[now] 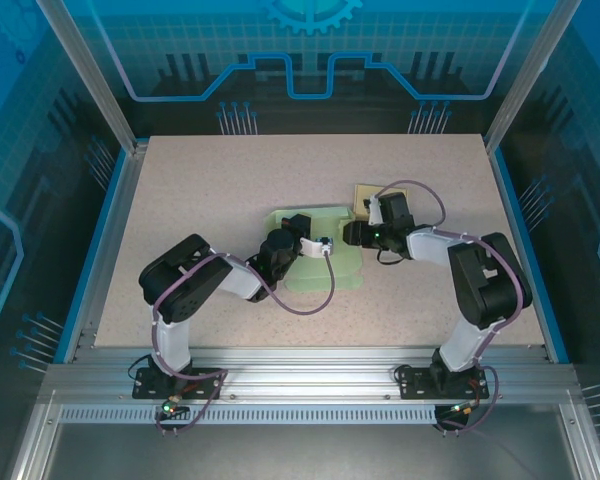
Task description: Fold the paper box
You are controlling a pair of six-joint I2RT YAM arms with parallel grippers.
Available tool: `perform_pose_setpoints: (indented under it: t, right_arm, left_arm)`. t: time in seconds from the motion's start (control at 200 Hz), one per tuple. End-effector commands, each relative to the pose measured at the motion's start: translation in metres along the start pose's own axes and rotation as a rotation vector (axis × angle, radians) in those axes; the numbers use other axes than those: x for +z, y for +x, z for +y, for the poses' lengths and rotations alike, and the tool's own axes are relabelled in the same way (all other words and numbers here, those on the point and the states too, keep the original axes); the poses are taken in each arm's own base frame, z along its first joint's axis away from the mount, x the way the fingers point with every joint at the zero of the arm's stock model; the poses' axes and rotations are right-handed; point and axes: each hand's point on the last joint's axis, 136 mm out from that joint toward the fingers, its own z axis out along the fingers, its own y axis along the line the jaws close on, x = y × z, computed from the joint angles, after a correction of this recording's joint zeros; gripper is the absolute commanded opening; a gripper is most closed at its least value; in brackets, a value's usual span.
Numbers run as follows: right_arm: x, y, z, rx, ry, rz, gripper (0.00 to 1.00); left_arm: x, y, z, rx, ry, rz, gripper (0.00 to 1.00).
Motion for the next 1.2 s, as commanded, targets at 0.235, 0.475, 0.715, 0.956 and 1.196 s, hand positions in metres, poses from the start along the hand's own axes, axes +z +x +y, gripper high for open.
perform_pose_setpoints:
  t: [0.235, 0.475, 0.715, 0.956, 1.196]
  right_arm:
    - [0.012, -0.027, 0.008, -0.106, 0.088, -0.119, 0.52]
    - [0.018, -0.03, 0.009, -0.13, 0.172, -0.167, 0.37]
    - [0.024, -0.027, 0.011, -0.183, 0.248, -0.187, 0.16]
    - [0.022, -0.022, 0.011, -0.23, 0.305, -0.18, 0.01]
    - [0.002, -0.023, 0.018, -0.283, 0.405, -0.221, 0.0]
  left_arm:
    - [-0.003, -0.006, -0.006, -0.014, 0.025, -0.032, 0.0]
    - [-0.004, -0.01, -0.005, -0.028, 0.021, -0.039, 0.0]
    - [-0.008, -0.015, 0.005, -0.109, 0.004, -0.042, 0.1]
    - [-0.027, -0.018, 0.055, -0.39, -0.101, -0.05, 0.55]
    - [-0.072, 0.011, 0.119, -0.853, -0.269, 0.0, 0.99]
